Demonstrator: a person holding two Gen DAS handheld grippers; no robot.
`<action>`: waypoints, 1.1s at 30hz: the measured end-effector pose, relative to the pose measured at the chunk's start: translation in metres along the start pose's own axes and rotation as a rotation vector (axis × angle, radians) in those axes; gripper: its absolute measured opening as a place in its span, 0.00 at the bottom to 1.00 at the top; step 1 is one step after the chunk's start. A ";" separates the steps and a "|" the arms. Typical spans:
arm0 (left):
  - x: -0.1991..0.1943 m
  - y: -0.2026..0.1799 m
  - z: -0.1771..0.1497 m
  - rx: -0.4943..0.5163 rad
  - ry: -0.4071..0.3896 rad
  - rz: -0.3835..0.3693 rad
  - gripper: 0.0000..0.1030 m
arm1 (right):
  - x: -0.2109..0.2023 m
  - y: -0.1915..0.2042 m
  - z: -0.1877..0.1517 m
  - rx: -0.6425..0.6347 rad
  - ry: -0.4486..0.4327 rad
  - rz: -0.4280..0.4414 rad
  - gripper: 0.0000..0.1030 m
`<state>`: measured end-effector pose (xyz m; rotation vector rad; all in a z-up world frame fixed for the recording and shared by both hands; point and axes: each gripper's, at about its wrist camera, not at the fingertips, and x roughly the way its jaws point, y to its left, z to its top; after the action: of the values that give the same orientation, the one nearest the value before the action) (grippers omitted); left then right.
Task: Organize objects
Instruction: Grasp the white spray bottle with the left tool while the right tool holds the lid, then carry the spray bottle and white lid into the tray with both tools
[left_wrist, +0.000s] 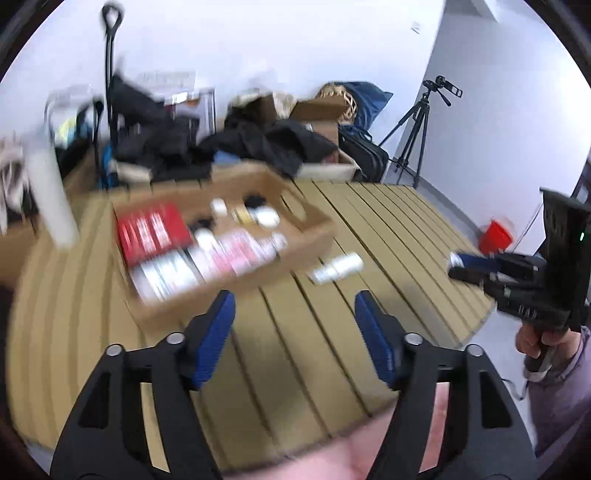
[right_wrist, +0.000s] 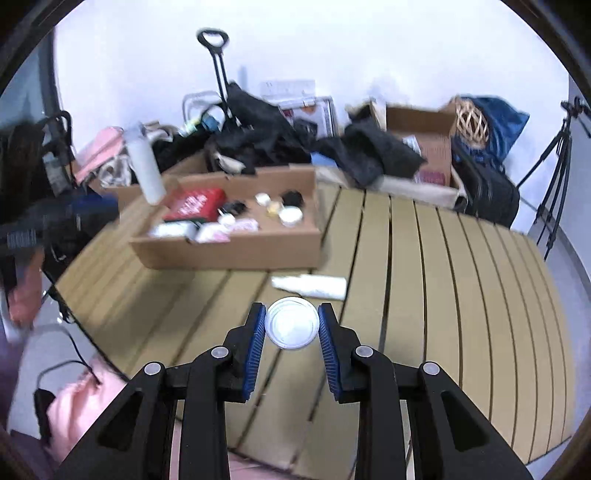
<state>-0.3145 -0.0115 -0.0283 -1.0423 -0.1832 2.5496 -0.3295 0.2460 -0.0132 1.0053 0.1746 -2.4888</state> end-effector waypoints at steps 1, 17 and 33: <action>0.007 -0.008 -0.011 -0.024 0.006 -0.032 0.65 | -0.007 0.003 0.000 0.005 -0.008 -0.002 0.31; 0.254 -0.091 0.030 0.476 0.277 -0.002 0.55 | -0.008 -0.031 -0.067 0.164 0.136 -0.046 0.31; 0.172 -0.089 0.006 0.302 0.234 -0.078 0.24 | -0.010 -0.031 -0.067 0.191 0.116 -0.018 0.31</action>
<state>-0.4043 0.1381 -0.1126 -1.1728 0.2134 2.2720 -0.2956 0.2957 -0.0565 1.2310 -0.0194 -2.5007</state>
